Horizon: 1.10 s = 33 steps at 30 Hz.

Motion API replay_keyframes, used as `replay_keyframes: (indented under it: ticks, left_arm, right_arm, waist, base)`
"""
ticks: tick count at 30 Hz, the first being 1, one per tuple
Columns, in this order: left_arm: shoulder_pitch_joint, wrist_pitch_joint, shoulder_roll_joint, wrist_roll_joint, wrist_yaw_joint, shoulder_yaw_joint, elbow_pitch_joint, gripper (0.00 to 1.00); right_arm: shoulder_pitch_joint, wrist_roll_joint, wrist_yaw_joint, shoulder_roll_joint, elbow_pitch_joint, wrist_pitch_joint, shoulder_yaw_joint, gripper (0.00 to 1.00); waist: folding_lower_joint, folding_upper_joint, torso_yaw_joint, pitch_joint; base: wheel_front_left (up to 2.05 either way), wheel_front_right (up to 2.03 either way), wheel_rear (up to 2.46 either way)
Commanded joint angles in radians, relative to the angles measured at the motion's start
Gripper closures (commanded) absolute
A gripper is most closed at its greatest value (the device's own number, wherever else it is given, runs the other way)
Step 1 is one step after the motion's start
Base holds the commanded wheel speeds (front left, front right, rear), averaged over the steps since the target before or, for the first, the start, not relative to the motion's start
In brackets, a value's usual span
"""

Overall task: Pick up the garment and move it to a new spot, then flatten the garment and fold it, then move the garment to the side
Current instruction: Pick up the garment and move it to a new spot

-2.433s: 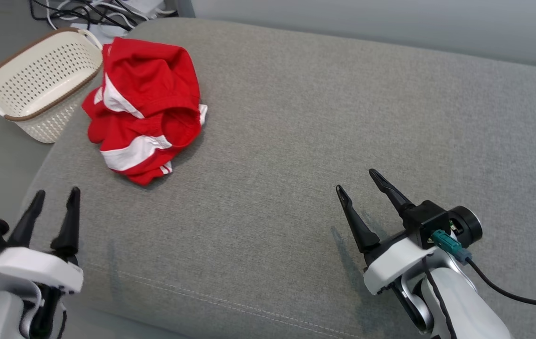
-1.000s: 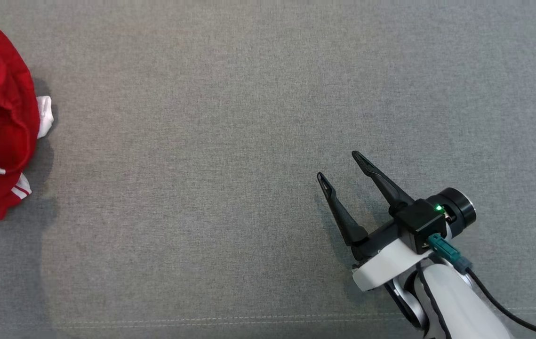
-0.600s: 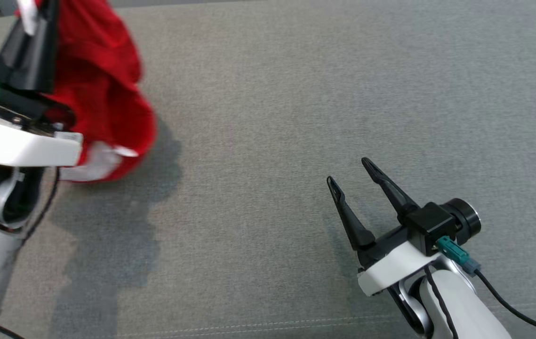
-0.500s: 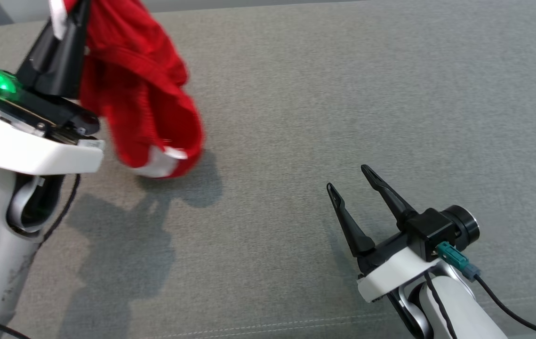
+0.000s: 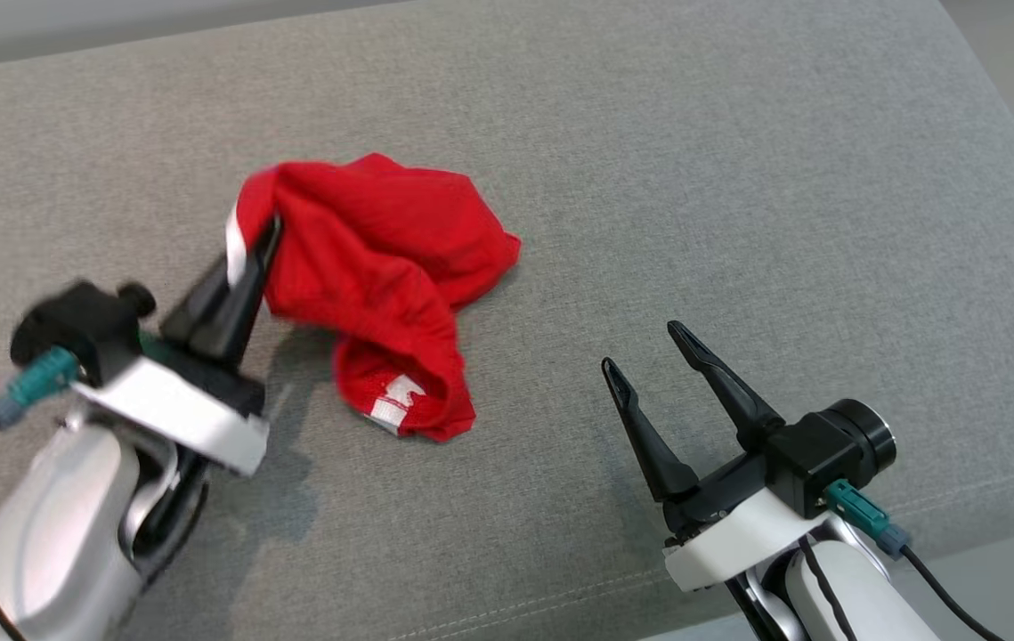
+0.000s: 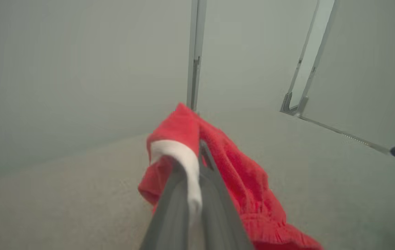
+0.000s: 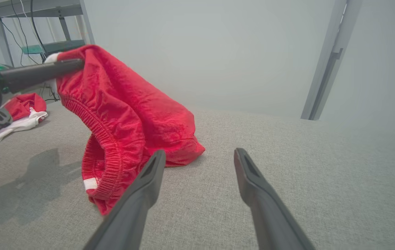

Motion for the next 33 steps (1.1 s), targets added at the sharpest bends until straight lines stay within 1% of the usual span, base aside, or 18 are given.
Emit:
replay_keyframes:
  ticks: [1, 3, 6, 8, 12, 16, 17, 20, 22, 27, 31, 33]
  left_arm:
    - [0.015, -0.005, 0.032, 0.008, -0.004, 0.027, 0.024, 0.0]
    - [0.055, -0.005, 0.02, 0.008, -0.004, 0.035, 0.075, 0.0]
    - [0.108, -0.005, 0.001, 0.015, -0.004, 0.056, 0.108, 0.0]
    - [0.142, -0.005, -0.009, 0.018, -0.004, 0.097, 0.117, 0.0]
    - [0.225, -0.005, -0.025, 0.035, -0.004, 0.173, 0.102, 0.0]
    - [0.313, -0.005, -0.038, 0.065, -0.004, 0.27, 0.065, 0.0]
    - [0.313, -0.005, -0.038, 0.065, -0.004, 0.27, 0.065, 0.0]
    - [0.373, -0.005, -0.068, 0.094, -0.004, 0.361, 0.04, 0.0]
    - [0.409, -0.005, -0.091, 0.115, -0.004, 0.403, 0.027, 0.0]
    - [0.491, -0.005, -0.135, 0.174, -0.004, 0.471, 0.015, 0.0]
    - [0.538, -0.005, -0.182, 0.227, -0.004, 0.536, 0.006, 0.0]
    - [0.56, -0.005, -0.198, 0.263, -0.004, 0.551, -0.005, 0.0]
  right_arm:
    - [0.013, 0.001, 0.001, 0.009, -0.036, -0.012, 0.019, 0.0]
    - [0.016, 0.0, 0.001, 0.009, -0.039, -0.012, 0.017, 0.0]
    - [0.021, -0.002, 0.001, 0.009, -0.037, -0.012, 0.009, 0.0]
    - [0.02, -0.002, 0.001, 0.009, -0.029, -0.012, 0.006, 0.0]
    - [0.018, 0.006, 0.001, 0.009, -0.011, -0.012, -0.003, 0.0]
    - [0.018, 0.015, 0.001, 0.009, 0.022, -0.012, -0.016, 0.0]
    - [0.018, 0.015, 0.001, 0.009, 0.022, -0.012, -0.016, 0.0]
    - [0.021, 0.024, 0.001, 0.009, 0.05, -0.012, -0.027, 0.0]
    - [0.026, 0.03, 0.001, 0.009, 0.068, -0.012, -0.035, 0.0]
    - [0.04, 0.044, 0.001, 0.009, 0.118, -0.012, -0.044, 0.0]
    - [0.058, 0.058, 0.001, 0.009, 0.152, -0.012, -0.056, 0.0]
    - [0.065, 0.063, 0.001, 0.009, 0.161, -0.012, -0.06, 0.0]
  waist:
    - [0.0, 0.0, -0.013, 0.01]
    - [0.0, 0.0, -0.013, 0.008]
    - [0.0, 0.0, 0.0, -0.003]
    - [0.0, 0.0, 0.013, -0.016]
    - [0.0, 0.0, 0.043, -0.053]
    - [0.0, 0.0, 0.073, -0.092]
    - [0.0, 0.0, 0.073, -0.092]
    - [0.0, 0.0, 0.1, -0.125]
    - [0.0, 0.0, 0.118, -0.148]
    - [0.0, 0.0, 0.148, -0.21]
    - [0.0, 0.0, 0.168, -0.256]
    - [0.0, 0.0, 0.174, -0.269]
  base:
    - [0.0, 0.0, 0.0]
    - [0.0, 0.0, 0.0]
    - [0.0, 0.0, 0.0]
    - [0.0, 0.0, 0.0]
    - [0.0, 0.0, 0.0]
    - [0.0, 0.0, 0.0]
    - [0.0, 0.0, 0.0]
    - [0.0, 0.0, 0.0]
    - [0.0, 0.0, 0.0]
    - [0.0, 0.0, 0.0]
    - [0.0, 0.0, 0.0]
    - [0.0, 0.0, 0.0]
